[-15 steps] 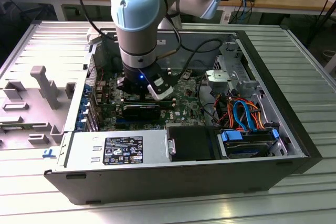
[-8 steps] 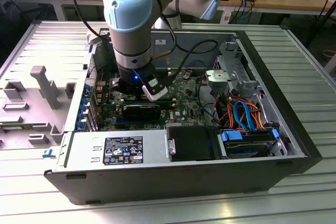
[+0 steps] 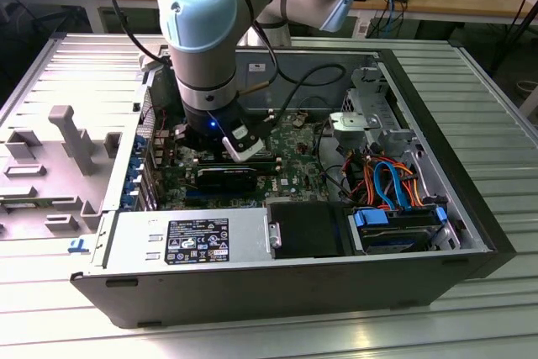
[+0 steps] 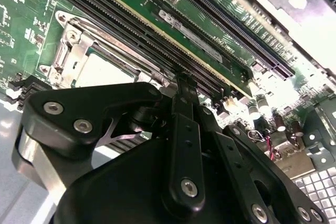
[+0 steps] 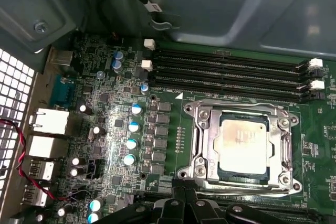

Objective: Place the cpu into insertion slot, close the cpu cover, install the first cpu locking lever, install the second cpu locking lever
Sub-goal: 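Install the second cpu locking lever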

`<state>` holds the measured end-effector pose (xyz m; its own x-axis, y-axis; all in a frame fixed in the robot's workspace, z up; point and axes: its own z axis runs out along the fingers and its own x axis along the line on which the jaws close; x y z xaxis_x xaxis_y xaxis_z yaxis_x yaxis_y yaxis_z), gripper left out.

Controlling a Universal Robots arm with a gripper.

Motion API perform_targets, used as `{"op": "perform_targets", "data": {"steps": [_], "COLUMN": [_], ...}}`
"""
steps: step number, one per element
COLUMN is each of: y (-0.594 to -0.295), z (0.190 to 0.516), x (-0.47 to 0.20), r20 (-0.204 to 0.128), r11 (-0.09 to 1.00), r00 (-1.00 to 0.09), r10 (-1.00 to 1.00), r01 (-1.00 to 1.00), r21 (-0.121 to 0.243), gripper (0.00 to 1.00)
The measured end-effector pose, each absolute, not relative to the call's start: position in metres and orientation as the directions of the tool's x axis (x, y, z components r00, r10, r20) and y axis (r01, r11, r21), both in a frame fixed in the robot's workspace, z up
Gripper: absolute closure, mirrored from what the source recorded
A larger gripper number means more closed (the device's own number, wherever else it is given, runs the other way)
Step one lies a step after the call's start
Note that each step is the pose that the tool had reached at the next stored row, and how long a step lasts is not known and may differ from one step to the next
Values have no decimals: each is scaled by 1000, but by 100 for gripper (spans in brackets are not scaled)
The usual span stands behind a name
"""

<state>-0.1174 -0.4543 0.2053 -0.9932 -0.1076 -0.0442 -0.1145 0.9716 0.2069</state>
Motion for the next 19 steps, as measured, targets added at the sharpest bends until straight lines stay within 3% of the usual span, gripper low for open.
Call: {"op": "perform_targets", "data": {"steps": [19], "y": [-449], "z": [199], "x": [-118], "r20": [-46], "r11": [967], "r00": [-993], "r10": [-110], "r01": [-117], "r21": [225], "gripper": [89]}}
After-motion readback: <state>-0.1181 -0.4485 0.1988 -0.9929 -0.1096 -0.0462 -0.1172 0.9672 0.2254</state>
